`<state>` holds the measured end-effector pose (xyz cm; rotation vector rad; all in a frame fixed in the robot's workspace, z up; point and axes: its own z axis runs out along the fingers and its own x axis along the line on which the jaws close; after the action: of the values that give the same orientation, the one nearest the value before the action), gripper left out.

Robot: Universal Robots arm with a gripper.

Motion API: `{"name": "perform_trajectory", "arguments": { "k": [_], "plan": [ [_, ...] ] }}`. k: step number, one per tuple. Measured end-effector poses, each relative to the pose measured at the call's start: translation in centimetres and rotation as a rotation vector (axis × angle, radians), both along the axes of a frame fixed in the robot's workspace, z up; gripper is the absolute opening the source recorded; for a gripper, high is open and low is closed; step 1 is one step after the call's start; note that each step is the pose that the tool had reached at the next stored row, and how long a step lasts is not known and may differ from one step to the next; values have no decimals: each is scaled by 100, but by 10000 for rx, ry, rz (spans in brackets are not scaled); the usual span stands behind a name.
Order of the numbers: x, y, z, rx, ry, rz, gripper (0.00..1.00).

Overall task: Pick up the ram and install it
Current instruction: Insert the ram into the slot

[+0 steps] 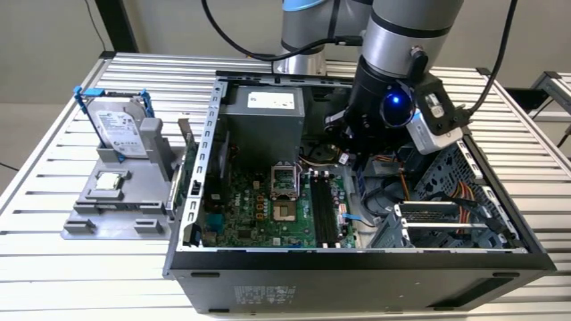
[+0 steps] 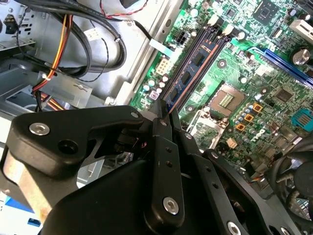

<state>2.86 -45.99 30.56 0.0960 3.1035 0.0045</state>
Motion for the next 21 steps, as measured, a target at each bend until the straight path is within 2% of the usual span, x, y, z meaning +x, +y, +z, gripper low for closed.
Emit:
{"name": "perform_trajectory", "arguments": {
  "k": [14, 21],
  "plan": [
    [-1, -21, -109, -3, 2, -1, 0],
    [-1, -28, -198, -9, 1, 2, 0]
  ]
}}
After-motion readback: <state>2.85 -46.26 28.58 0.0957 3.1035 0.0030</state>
